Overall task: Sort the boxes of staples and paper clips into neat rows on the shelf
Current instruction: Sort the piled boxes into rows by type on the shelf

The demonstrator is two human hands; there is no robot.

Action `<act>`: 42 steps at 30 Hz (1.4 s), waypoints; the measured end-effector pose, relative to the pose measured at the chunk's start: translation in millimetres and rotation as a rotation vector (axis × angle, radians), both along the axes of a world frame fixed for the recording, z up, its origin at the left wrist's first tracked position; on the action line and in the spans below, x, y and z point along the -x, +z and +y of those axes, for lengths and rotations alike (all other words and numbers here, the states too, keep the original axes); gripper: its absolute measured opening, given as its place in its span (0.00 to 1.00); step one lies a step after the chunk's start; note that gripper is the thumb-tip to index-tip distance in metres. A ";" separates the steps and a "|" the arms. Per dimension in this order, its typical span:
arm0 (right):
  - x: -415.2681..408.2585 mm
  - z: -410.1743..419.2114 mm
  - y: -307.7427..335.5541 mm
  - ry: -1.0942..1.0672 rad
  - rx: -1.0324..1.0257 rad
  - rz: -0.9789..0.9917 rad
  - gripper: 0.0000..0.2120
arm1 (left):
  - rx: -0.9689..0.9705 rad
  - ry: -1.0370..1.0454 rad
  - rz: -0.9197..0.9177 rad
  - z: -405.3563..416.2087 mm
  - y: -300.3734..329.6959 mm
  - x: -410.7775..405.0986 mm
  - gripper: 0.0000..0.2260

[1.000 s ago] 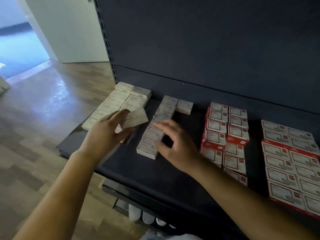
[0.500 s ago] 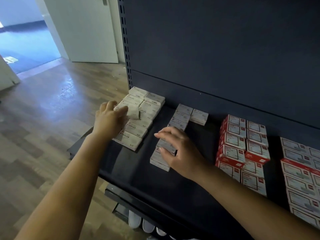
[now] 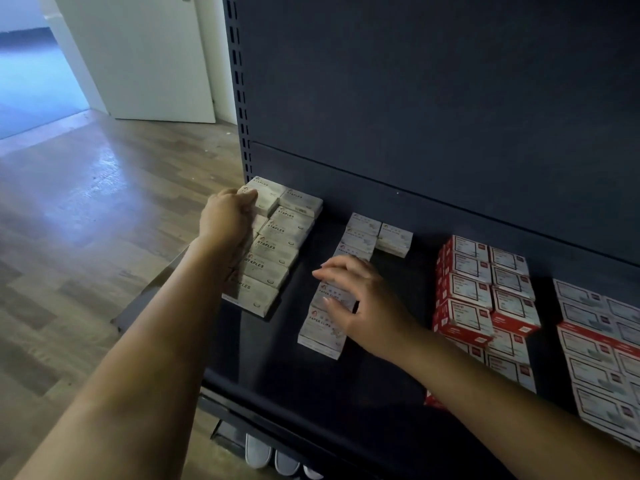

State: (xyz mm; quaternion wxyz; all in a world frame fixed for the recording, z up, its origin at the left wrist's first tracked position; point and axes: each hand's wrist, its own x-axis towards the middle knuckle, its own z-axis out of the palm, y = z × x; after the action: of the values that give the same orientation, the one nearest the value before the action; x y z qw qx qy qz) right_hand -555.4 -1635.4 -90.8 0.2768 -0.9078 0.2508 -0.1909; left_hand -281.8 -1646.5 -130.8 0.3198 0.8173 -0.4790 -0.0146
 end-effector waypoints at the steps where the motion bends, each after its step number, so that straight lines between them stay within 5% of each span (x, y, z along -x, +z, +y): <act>1: 0.5 -0.4 0.1 -0.005 -0.002 0.000 0.16 | -0.006 -0.008 0.017 -1.2 1.4 0.4 0.15; 10: -0.1 0.3 -0.4 -0.034 0.002 0.001 0.19 | -0.115 -0.050 0.171 -0.3 15.0 2.2 0.05; 14: 5.9 -2.6 1.4 -0.064 0.056 -0.016 0.18 | -0.094 -0.001 0.049 11.4 15.7 20.5 0.22; 23: 48.3 1.3 3.2 -0.255 0.192 -0.038 0.20 | 0.088 -0.215 -0.073 61.4 18.5 129.7 0.21; 28: 95.7 3.3 11.3 -0.306 0.119 -0.094 0.19 | 0.198 -0.381 0.064 60.8 28.9 193.4 0.21; 42: 296.4 -8.2 5.6 -0.579 0.192 -0.220 0.19 | 0.210 -0.703 -0.150 29.3 47.4 382.4 0.20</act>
State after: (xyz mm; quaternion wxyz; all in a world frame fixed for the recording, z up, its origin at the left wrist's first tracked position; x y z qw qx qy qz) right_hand -851.8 -1643.7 -85.2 0.1494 -0.7946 0.4482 -0.3814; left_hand -664.1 -1617.2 -83.4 0.3414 0.5646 -0.7513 -0.0141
